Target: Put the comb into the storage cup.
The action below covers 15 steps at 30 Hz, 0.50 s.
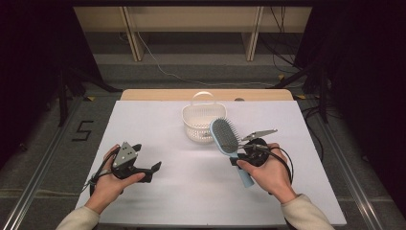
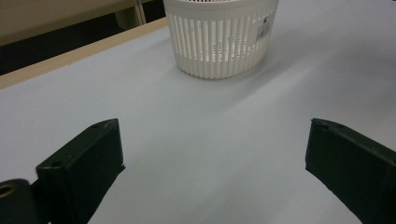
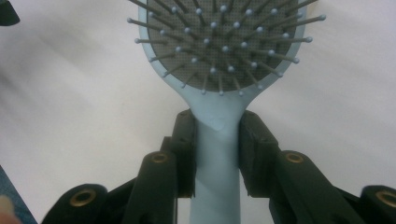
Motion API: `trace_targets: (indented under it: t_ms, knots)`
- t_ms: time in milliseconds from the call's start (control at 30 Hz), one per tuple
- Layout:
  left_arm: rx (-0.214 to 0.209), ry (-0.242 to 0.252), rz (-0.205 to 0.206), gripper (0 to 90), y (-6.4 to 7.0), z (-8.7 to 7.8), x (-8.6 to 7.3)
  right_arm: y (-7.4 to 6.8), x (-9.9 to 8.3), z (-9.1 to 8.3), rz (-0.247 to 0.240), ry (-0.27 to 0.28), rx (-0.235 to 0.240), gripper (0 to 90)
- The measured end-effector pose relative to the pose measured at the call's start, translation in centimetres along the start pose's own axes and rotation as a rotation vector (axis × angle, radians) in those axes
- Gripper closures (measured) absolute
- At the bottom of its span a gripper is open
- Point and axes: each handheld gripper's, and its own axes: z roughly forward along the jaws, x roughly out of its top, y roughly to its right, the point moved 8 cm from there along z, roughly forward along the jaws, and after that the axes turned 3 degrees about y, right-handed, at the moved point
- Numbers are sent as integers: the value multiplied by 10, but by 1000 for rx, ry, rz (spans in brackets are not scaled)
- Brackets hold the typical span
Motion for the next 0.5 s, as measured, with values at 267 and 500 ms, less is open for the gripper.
trace_targets:
  t_ms: [267,500]
  knots:
    - [-1,0,2,36,0,0,0,1,6,0,-20,52,-2,703]
    - [0,0,3,36,0,0,0,1,10,0,-26,81,1,703]
